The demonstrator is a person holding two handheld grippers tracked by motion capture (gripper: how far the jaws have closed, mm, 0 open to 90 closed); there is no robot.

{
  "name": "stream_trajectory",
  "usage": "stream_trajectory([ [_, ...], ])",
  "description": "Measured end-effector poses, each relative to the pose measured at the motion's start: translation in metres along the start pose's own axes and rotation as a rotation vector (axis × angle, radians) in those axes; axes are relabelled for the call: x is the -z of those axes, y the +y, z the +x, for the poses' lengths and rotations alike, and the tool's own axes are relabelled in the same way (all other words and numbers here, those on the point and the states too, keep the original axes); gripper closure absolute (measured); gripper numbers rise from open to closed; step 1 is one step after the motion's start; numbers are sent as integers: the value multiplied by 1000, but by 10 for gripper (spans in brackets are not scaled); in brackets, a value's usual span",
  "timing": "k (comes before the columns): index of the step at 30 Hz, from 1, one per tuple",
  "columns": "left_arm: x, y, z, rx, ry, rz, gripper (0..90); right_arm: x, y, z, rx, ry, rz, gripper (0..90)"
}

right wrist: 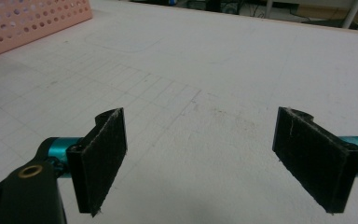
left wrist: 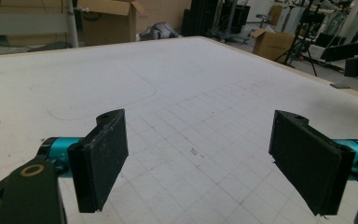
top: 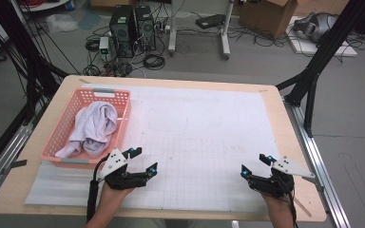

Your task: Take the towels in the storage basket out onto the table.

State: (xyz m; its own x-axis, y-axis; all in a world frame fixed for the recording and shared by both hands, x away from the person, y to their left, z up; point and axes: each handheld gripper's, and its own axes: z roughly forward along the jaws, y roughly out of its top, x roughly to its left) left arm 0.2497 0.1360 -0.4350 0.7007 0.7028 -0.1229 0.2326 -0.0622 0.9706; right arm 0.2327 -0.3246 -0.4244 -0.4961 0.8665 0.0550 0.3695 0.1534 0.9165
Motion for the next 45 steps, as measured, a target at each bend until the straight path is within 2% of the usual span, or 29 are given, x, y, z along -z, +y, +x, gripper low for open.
stream_trajectory([
  [6,0,0,1,10,-1,-5,198,2,0,1,0,7,-13,163],
  [17,-1,1,4,20,-7,-5,206,0,-2,-3,-16,14,-6,163],
  [19,0,1,4,15,-2,-4,206,3,-2,-3,-34,14,-8,164],
  [25,2,2,-1,-2,-4,-7,207,6,-1,0,-25,14,-7,164],
  [28,0,3,-3,0,-12,-13,211,10,-3,3,-16,16,-3,164],
  [35,1,5,-9,2,-28,-21,217,14,-6,-1,-44,6,-7,164],
  [39,2,8,-13,-12,-39,-21,217,16,-6,-1,-37,6,-3,164],
  [42,3,10,-14,-23,-39,-28,216,17,-6,-2,-39,4,-9,164],
  [43,6,12,-13,-37,-27,-33,214,16,-6,-2,-39,6,-9,164],
  [45,7,13,-12,-36,-23,-36,215,16,-6,-2,-36,7,-8,164],
])
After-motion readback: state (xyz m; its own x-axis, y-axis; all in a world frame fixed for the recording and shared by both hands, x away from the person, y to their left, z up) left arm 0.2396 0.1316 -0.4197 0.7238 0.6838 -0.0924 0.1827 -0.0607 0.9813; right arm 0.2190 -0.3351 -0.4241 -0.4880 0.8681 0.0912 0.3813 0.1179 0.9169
